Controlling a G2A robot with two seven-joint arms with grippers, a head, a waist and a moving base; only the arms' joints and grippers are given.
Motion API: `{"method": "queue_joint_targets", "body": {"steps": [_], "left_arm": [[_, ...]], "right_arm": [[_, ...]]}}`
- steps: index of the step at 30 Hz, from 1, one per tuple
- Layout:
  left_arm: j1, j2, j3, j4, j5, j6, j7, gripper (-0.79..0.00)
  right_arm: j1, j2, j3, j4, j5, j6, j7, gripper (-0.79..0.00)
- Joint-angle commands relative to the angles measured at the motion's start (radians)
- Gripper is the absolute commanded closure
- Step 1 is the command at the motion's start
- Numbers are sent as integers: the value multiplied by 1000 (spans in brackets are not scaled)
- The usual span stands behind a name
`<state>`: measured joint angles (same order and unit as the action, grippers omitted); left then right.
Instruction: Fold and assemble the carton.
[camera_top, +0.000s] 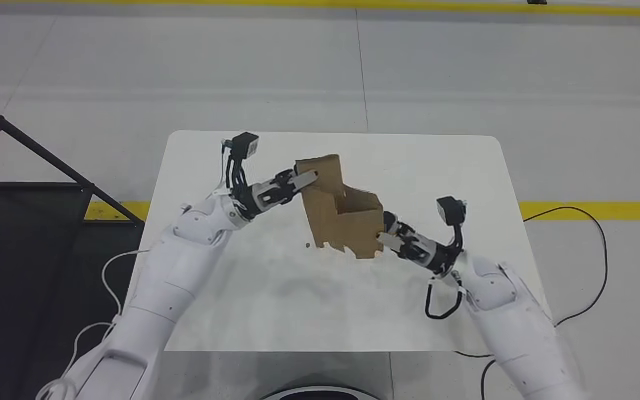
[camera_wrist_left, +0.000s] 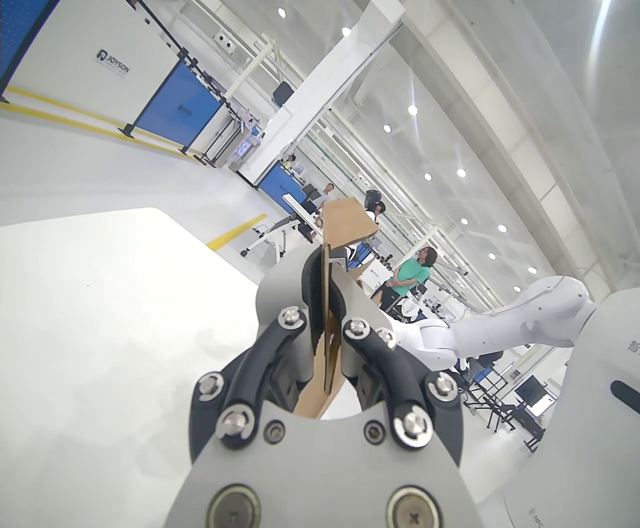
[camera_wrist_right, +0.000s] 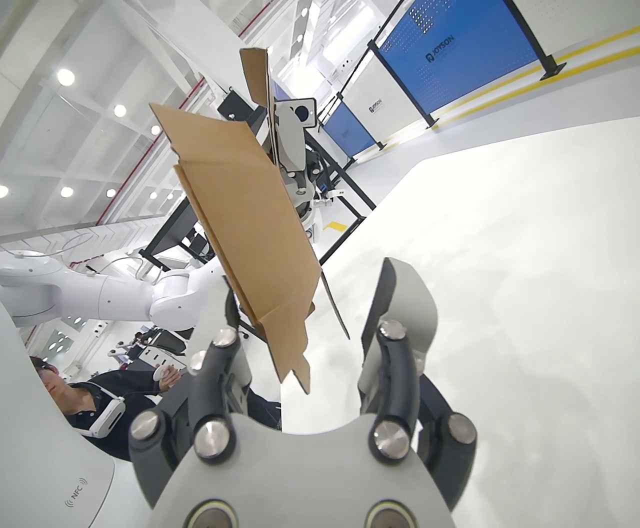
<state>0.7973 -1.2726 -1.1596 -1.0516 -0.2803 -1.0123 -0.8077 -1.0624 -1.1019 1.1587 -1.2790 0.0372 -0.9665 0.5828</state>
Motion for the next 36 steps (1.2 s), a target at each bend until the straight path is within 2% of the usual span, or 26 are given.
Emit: {"method": "queue_joint_targets", "body": {"steps": [1, 4, 8, 12, 17, 28, 32, 36], "left_arm": [[2, -1, -11, -7, 17, 0, 2, 0], [7, -3, -21, -16, 47, 0, 14, 0], [14, -7, -31, -31, 123, 0, 55, 0], [19, -10, -34, -48, 180, 0, 101, 0], [21, -14, -32, -59, 222, 0, 158, 0], [21, -17, -22, -52, 264, 0, 239, 0], [20, -16, -16, -49, 266, 0, 248, 0], [17, -15, -10, -46, 261, 0, 248, 0]], "right_arm": [[-15, 4, 27, -17, -25, 0, -29, -785], [-50, 9, 74, -57, -93, 3, -104, -785], [-140, 8, 144, -188, -314, 45, -276, -785], [-212, 4, 167, -300, -504, 101, -385, -785], [-277, -8, 164, -401, -697, 252, -523, -785], [-290, -10, 159, -419, -726, 289, -549, -785], [-294, -12, 160, -441, -798, 288, -585, -785], [-311, -16, 156, -465, -911, 350, -650, -785]]}}
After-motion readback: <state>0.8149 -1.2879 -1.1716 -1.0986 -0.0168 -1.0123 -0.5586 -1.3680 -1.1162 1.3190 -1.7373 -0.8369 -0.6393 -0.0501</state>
